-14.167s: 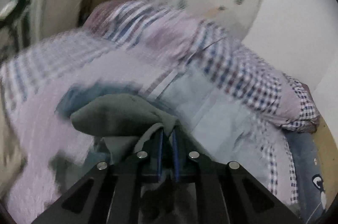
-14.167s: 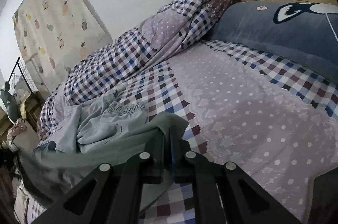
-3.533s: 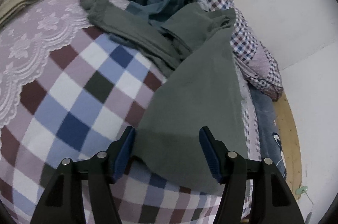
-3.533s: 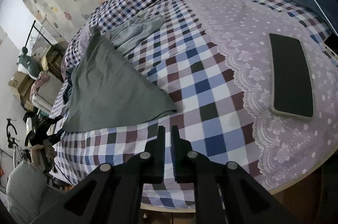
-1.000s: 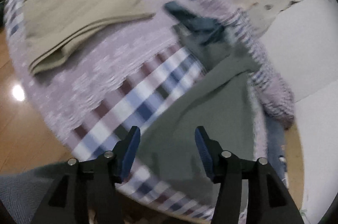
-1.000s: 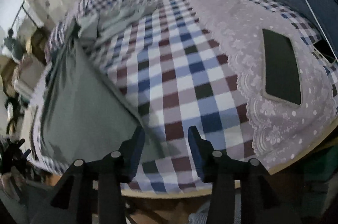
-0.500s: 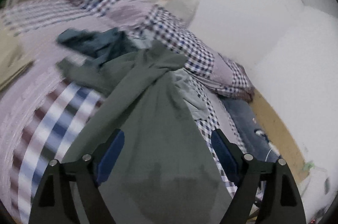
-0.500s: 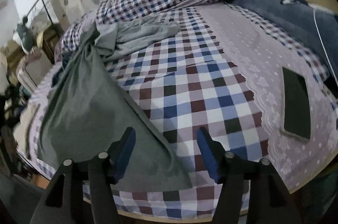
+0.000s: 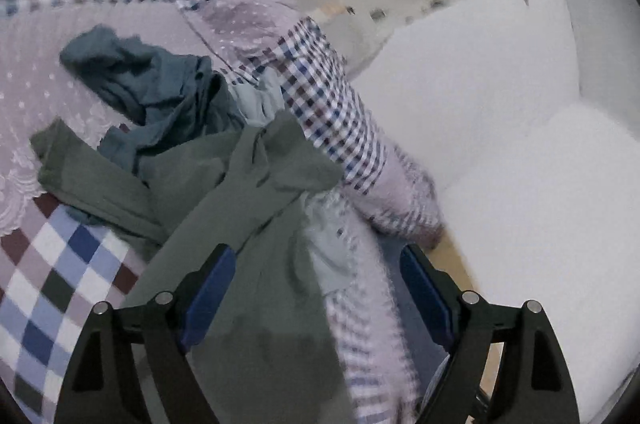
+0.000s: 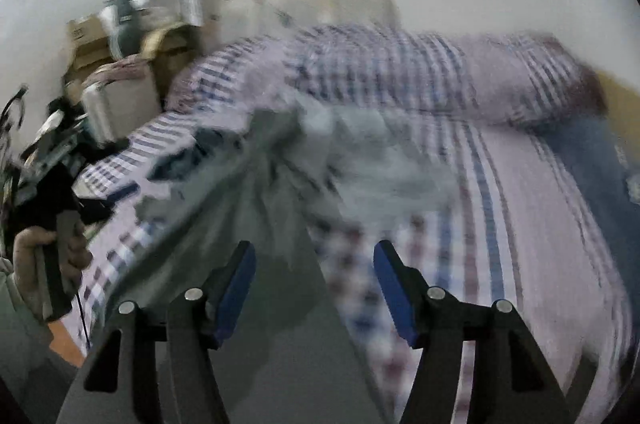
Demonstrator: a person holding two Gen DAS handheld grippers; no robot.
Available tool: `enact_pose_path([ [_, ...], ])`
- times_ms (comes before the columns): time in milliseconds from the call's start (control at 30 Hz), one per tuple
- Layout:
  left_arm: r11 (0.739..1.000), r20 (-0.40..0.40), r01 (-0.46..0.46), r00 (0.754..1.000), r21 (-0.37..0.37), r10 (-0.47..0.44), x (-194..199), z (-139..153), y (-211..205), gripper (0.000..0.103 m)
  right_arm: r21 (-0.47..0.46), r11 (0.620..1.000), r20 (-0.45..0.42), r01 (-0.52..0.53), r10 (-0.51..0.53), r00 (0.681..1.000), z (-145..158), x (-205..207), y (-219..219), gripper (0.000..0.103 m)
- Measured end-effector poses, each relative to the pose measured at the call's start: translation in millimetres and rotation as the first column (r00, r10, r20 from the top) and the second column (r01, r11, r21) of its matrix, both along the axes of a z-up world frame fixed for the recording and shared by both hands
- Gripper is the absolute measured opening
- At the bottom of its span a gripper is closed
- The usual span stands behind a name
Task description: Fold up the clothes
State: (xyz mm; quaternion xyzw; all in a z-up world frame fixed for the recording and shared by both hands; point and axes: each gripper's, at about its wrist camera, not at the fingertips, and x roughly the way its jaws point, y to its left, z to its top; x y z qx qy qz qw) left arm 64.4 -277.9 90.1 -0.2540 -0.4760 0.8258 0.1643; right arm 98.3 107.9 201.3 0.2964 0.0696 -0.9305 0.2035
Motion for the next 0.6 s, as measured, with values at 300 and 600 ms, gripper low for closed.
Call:
enact_pose_path([
  [300, 0.996, 0.058, -0.065, 0.996, 0.064, 0.061, -34.6, -11.8, -27.7, 0.087, 0.185, 0.973, -0.067, -0.14, 0.155, 0.986, 5.0, -125.1, -138.5, 0.069],
  [600, 0.971, 0.119, -0.144, 0.985, 0.192, 0.123, -45.7, -37.5, -51.2, 0.087, 0.305, 0.929, 0.052, -0.21, 0.204, 0.978, -47.0, -251.4, -242.2, 0.068],
])
